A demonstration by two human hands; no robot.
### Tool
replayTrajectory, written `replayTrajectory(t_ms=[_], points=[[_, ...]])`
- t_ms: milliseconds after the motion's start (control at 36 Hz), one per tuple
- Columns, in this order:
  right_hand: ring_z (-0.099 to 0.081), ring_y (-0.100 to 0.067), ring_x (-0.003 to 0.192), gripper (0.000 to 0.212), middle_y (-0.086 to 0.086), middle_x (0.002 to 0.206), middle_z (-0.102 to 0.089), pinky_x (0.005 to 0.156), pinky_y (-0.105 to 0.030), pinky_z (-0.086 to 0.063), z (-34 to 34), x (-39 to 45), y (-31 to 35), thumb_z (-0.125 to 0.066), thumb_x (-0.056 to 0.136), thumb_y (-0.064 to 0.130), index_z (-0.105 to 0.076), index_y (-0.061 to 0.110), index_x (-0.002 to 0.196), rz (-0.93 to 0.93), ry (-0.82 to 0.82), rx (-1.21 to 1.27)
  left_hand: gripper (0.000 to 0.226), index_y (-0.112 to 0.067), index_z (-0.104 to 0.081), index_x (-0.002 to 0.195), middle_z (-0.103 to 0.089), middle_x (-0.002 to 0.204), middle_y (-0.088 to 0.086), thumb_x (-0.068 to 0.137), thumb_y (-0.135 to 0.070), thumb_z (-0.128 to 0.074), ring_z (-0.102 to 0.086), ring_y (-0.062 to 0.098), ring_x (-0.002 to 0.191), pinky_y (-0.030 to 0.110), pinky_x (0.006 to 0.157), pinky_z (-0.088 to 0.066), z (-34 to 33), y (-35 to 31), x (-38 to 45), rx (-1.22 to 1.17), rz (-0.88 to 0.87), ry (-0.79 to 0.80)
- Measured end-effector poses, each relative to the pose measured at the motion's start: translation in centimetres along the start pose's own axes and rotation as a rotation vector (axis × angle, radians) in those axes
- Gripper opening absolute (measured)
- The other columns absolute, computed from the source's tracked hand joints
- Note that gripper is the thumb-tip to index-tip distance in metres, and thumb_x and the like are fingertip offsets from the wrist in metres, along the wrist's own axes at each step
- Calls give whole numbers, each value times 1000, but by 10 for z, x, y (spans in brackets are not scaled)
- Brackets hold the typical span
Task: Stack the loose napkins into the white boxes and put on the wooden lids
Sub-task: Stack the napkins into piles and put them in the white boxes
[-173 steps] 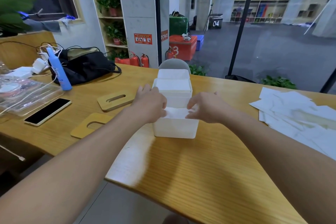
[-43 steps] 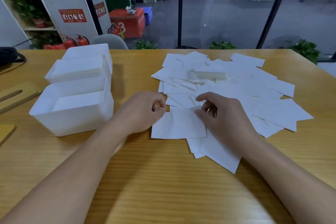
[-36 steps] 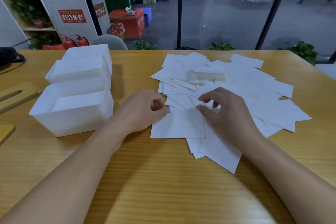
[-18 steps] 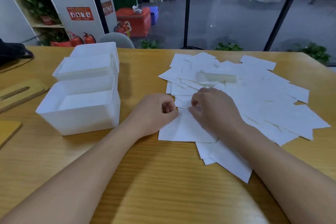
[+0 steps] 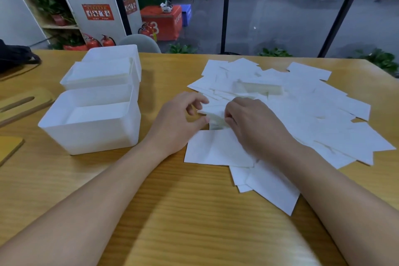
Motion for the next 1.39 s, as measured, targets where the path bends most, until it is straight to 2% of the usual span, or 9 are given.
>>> replayTrajectory(t_ms=[83,250,500,694,833,1056,1167,1278,1389], points=[[-55,-26,76,10,2,91,-62,71,-41,-43,8,-5,5,-61,103,12,-62,17,94,130,26,71,51,-42,-68,136,-56,124,-17,90,-31,-88,-54,7,114,11,87,-42,0,0,2,71,-11,22],[-54,-25,80,11,6,96,-61,78,-39,-41,25,-7,-4,-58,106,15,-62,20,97,136,-56,109,12,-35,-82,110,-65,120,-20,98,-31,-80,-49,5,126,5,101,-31,2,-5,1,91,-89,-13],[-60,-15,111,30,13,123,-69,88,-32,-46,13,-12,-7,-61,106,47,-61,30,132,-28,-8,198,11,-31,-82,109,-71,108,-29,104,-30,-73,-59,-3,113,12,90,-43,10,-1,2,55,-74,-104],[-67,-9,98,9,14,103,-74,85,-44,-57,11,-12,-26,-67,103,33,-75,29,104,-152,-122,299,12,-26,-82,110,-75,102,-24,106,-28,-71,-65,-5,94,7,71,-41,11,0,1,-50,-4,-106],[-64,0,112,55,20,123,-71,93,-27,-51,17,-14,-17,-70,92,69,-69,32,132,-156,-95,387,10,-29,-79,106,-76,98,-18,107,-27,-69,-67,6,86,20,72,-48,15,-1,2,-93,-16,-136],[-70,-5,91,11,20,95,-75,83,-37,-59,31,-15,-27,-71,103,19,-78,25,109,-138,-286,404,39,-32,-76,128,-76,120,-21,92,-29,-89,-71,1,116,32,101,-60,14,-7,-2,-156,-25,-53],[-69,-4,90,14,22,93,-75,74,-9,-45,40,-17,-28,-72,102,12,-80,23,103,-193,-298,547,11,-28,-82,111,-78,100,-19,102,-32,-78,-73,10,95,33,80,-60,24,-17,-4,-205,-71,-142],[-73,-21,75,10,6,82,-74,70,-36,-62,46,-15,-30,-73,102,16,-80,23,100,-266,-284,737,11,-26,-81,97,-69,74,-15,103,-31,-76,-58,17,67,36,61,-45,32,-17,2,-247,-70,-126],[-67,-18,55,8,-2,65,-71,57,-28,-53,36,-16,-32,-73,102,21,-76,23,96,-364,-36,733,16,-25,-81,92,-73,76,-6,101,-37,-77,-57,32,67,43,65,-47,28,-4,7,-157,33,96]])
Point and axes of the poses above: each hand's wrist, its own x-axis towards the middle knuckle, its own z-axis out of the back of the hand, y = z × x, the point moved 6 cm from there along x, towards the middle knuckle
